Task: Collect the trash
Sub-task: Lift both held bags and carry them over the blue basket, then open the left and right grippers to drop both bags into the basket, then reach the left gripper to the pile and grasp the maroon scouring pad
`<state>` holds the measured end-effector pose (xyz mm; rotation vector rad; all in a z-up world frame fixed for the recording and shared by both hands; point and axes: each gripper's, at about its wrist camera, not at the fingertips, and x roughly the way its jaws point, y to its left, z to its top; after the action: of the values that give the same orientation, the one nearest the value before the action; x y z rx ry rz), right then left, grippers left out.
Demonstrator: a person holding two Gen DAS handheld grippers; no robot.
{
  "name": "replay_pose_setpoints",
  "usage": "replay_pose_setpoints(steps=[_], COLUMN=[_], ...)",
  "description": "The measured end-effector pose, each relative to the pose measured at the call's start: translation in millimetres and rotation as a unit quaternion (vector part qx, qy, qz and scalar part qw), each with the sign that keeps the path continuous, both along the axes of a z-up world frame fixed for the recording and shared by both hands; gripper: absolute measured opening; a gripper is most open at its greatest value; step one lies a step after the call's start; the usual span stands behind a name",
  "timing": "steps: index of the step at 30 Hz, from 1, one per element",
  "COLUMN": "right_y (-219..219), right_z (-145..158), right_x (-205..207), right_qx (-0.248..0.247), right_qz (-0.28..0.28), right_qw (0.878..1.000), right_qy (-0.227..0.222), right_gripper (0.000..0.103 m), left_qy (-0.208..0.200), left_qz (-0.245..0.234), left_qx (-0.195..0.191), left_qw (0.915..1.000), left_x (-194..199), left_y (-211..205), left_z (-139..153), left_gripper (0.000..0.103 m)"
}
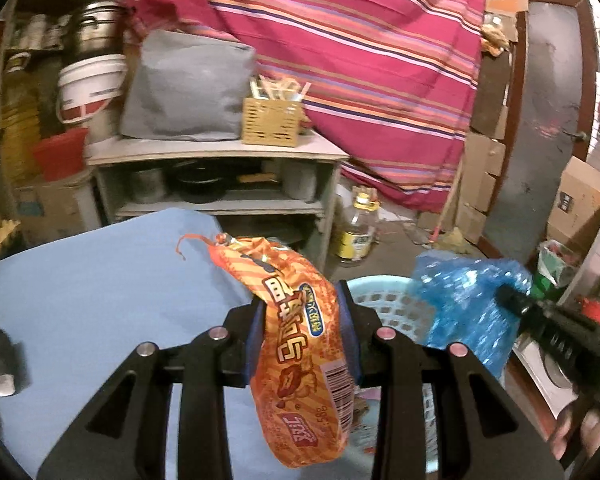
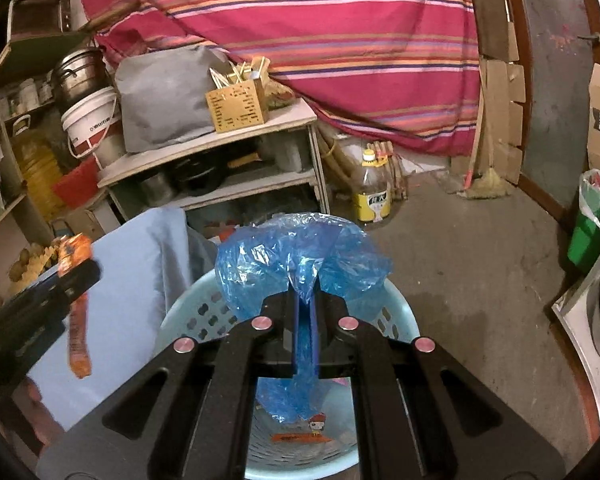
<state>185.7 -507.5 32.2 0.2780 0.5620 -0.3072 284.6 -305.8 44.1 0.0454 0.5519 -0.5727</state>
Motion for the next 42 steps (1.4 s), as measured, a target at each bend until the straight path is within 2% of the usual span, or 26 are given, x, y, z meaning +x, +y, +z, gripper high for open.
replay_pose_setpoints(steps=[3, 11, 16, 19, 23, 27, 28, 29, 30, 31, 32, 34, 39, 41, 42], right_y=[0, -10, -15, -17, -22, -19, -16, -12, -8, -4, -1, 4, 17, 30, 34], right_z=[-2, -9, -11, -12, -14, -13, -13, -13, -13, -12, -11, -10, -4, 2, 3], right_x=[4, 8, 8, 7, 4, 6, 8, 10, 11, 12, 13, 15, 15, 15, 15], right_qx=[0.0, 0.004, 0.01, 0.012, 0.017, 0.018, 0.012, 0.005, -0.003, -0.016, -0.022, -0.028, -0.038, -0.047, -0.049], right_qz=[0.003, -0.01, -0.014, -0.016, -0.021, -0.017, -0.013, -0.011, -0.014, -0.02, -0.023, -0.027, -0.032, -0.033, -0.032], right_qw=[1.0, 1.0, 0.999, 0.999, 0.999, 0.999, 0.999, 0.999, 0.999, 0.999, 0.999, 0.999, 0.998, 0.998, 0.998], right_qy=[0.01, 0.028, 0.029, 0.029, 0.029, 0.027, 0.031, 0.035, 0.037, 0.034, 0.034, 0.037, 0.025, 0.014, 0.011], right_gripper=[0.005, 0.005, 0.005, 0.005, 0.006, 0.008, 0.011, 0.03, 0.054, 0.061, 0.066, 0.069, 0.092, 0.098, 0.098], left_qy=[0.019, 0.033, 0.016, 0.014, 0.017, 0.013, 0.013, 0.012, 0.01, 0.008, 0.005, 0.004, -0.001, -0.004, -0.005], left_qz=[-0.017, -0.021, -0.017, -0.017, -0.025, -0.012, -0.009, -0.003, 0.004, 0.009, 0.02, 0.031, 0.072, 0.09, 0.1], left_qx=[-0.005, 0.009, 0.027, 0.032, 0.028, 0.024, 0.022, 0.02, 0.019, 0.019, 0.019, 0.019, 0.023, 0.027, 0.03], left_qw=[0.9997, 0.9992, 0.9994, 0.9993, 0.9991, 0.9996, 0.9996, 0.9997, 0.9998, 0.9997, 0.9996, 0.9993, 0.9972, 0.9955, 0.9945], left_x=[5, 8, 10, 9, 10, 12, 12, 13, 13, 12, 12, 13, 8, 4, 1], left_y=[-20, -43, -53, -58, -60, -47, -42, -34, -26, -20, -10, 5, 63, 90, 102], left_z=[-5, -19, -18, -15, -13, -9, -8, -6, -4, -3, -1, 2, 6, 5, 5], left_gripper=[0.034, 0.034, 0.037, 0.066, 0.073, 0.083, 0.085, 0.086, 0.087, 0.089, 0.09, 0.091, 0.094, 0.095, 0.095])
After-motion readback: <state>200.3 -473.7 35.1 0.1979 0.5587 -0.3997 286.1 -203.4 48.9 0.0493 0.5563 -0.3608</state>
